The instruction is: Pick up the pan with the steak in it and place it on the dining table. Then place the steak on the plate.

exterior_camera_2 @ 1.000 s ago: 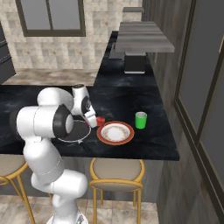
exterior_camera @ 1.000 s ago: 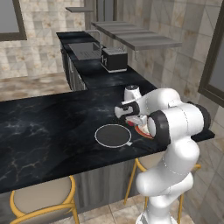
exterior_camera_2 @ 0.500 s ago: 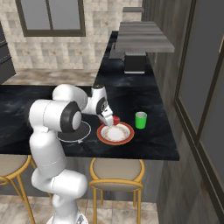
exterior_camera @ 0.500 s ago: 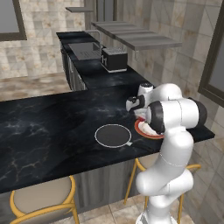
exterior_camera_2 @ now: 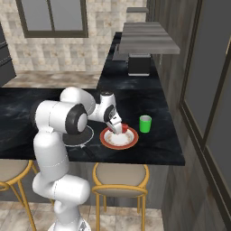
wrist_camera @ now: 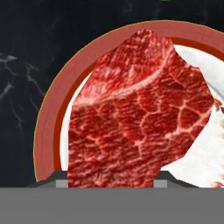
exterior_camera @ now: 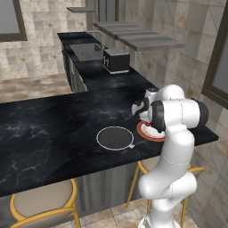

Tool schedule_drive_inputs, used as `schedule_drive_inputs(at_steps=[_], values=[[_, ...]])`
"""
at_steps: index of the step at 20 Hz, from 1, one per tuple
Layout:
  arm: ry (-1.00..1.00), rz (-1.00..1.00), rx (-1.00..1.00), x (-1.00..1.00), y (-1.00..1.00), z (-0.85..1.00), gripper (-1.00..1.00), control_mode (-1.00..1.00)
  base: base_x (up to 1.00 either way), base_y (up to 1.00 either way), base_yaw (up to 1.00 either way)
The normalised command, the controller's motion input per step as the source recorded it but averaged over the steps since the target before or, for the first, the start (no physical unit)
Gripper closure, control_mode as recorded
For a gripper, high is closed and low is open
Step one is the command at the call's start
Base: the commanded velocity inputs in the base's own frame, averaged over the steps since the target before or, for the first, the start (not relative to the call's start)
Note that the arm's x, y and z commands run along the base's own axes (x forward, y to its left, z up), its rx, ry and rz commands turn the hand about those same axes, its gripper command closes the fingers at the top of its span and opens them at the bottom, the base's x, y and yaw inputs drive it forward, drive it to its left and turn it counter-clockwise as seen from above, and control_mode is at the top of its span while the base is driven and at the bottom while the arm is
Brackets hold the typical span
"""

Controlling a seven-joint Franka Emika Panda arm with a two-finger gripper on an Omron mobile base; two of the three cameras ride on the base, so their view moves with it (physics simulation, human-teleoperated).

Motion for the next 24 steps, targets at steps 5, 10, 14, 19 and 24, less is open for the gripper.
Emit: schedule_drive_inputs(at_steps=[5,10,14,19,24], values=[[-0.03,0.00,0.01,0.00,-0.25,-0.13,1.00,-1.00,0.00,0.00,0.00],[-0.02,0.00,0.00,0.00,-0.08,-0.19,1.00,-1.00,0.00,0.00,0.00],[-0.02,0.00,0.00,0.00,-0.02,-0.07,1.00,-1.00,0.00,0.00,0.00],[0.00,0.00,0.00,0.00,0.00,0.00,-1.00,-1.00,0.00,0.00,0.00],[0.00,-0.01,0.01,0.00,0.00,0.06,-1.00,-1.00,0.00,0.00,0.00]])
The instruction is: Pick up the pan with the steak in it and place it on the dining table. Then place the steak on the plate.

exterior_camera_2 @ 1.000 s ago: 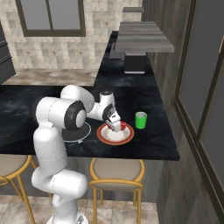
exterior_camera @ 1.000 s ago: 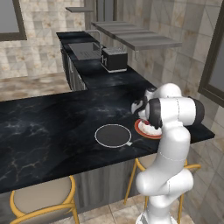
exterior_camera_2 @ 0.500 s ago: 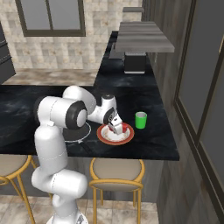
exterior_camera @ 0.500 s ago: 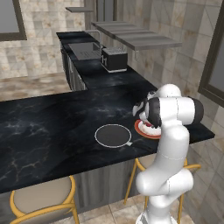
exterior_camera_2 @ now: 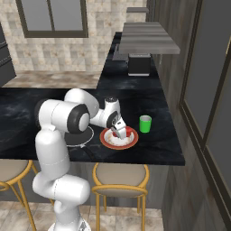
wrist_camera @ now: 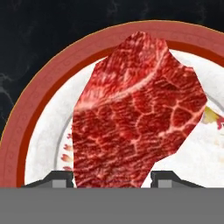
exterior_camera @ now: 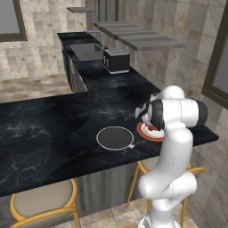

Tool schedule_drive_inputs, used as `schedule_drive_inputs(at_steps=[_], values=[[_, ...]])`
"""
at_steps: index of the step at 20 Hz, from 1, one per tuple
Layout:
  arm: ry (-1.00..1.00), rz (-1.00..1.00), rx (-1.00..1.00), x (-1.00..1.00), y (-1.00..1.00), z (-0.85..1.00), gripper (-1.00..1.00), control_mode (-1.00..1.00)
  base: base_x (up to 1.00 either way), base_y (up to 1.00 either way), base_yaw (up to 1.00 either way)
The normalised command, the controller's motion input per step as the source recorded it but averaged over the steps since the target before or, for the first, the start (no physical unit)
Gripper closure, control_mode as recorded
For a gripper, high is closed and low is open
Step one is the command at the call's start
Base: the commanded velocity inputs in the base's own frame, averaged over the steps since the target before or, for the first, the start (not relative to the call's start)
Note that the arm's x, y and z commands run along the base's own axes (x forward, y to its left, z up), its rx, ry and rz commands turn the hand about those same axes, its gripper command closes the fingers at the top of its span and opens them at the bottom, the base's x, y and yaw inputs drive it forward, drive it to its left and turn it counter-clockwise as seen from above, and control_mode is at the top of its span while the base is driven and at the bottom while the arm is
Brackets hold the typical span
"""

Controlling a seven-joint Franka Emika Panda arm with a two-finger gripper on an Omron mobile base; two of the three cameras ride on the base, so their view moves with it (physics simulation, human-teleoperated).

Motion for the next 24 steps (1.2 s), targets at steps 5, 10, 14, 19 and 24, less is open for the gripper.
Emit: schedule_drive_inputs(at_steps=[5,10,14,19,24], values=[[0.00,-0.03,0.01,0.00,0.00,0.17,-1.00,-1.00,0.00,0.00,0.00],[-0.03,-0.01,0.03,-0.16,0.00,0.40,-1.00,-1.00,0.00,0.00,0.00],[-0.12,0.06,0.00,-0.68,0.08,0.60,-1.00,-1.00,0.00,0.00,0.00],[-0.17,0.09,0.00,-0.68,0.20,0.63,-1.00,-1.00,0.00,0.00,0.00],[-0.28,0.05,-0.02,-0.55,0.31,0.66,-1.00,-1.00,0.00,0.00,0.00]])
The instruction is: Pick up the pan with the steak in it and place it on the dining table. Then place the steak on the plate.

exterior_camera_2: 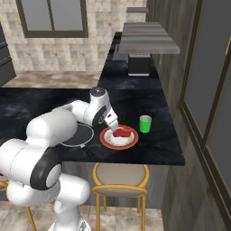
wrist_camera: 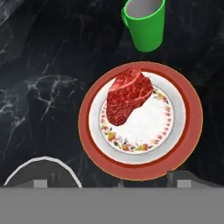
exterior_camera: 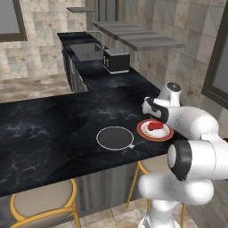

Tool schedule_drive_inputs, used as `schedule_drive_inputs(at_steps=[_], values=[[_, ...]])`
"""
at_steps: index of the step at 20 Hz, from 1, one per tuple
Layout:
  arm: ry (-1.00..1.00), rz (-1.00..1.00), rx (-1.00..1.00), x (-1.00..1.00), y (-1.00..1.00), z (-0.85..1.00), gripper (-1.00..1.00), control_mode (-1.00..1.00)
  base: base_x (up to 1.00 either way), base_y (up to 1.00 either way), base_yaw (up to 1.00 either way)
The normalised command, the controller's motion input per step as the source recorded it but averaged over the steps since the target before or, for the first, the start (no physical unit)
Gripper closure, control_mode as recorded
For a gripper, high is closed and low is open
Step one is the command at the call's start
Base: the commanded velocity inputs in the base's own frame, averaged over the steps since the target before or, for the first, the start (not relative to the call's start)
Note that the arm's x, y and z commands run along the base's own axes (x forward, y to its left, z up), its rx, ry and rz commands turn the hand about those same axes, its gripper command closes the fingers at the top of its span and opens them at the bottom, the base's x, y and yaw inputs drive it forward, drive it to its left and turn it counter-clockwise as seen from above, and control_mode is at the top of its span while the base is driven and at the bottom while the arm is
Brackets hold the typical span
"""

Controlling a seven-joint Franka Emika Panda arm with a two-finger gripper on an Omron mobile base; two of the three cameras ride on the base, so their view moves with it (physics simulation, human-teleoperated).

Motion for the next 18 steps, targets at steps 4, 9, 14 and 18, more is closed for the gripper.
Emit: schedule_drive_inputs(at_steps=[4,9,14,18], values=[[-0.46,0.00,-0.03,-0.42,0.24,0.41,-1.00,-1.00,0.00,0.00,0.00],[-0.18,0.00,-0.01,-0.16,-0.01,0.11,-1.00,-1.00,0.00,0.00,0.00],[-0.35,-0.02,0.00,-0.35,0.15,0.43,-1.00,-1.00,0.00,0.00,0.00],[-0.30,-0.03,-0.04,-0.43,0.72,0.45,-1.00,-1.00,0.00,0.00,0.00]])
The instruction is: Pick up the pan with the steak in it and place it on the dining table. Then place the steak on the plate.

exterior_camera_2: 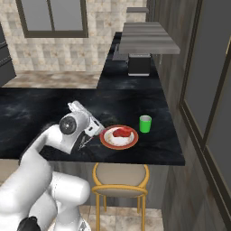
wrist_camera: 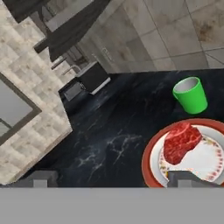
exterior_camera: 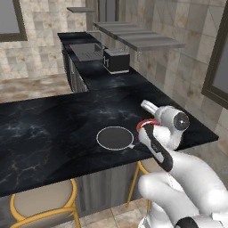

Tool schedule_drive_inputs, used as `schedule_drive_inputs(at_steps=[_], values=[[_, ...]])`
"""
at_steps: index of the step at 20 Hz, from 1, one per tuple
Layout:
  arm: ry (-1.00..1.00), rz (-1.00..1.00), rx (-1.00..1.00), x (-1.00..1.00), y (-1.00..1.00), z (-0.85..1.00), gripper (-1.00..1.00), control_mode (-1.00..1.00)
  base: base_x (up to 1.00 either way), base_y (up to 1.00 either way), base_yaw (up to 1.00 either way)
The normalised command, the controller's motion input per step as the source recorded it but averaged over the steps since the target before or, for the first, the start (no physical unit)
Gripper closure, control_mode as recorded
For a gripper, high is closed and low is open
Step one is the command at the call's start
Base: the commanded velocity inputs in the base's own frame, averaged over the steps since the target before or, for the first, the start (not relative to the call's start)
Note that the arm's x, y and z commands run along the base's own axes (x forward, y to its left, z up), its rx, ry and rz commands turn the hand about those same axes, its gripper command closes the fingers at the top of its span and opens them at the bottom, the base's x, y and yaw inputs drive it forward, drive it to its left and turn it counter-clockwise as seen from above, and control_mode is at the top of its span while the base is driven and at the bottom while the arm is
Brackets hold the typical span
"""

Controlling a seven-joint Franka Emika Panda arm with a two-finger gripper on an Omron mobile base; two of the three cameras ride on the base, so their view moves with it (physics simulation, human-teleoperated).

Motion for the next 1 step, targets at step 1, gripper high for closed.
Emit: schedule_drive_inputs(at_steps=[1], values=[[-0.11,0.05,0.00,-0.27,0.64,0.54,-1.00,-1.00,0.00,0.00,0.00]])
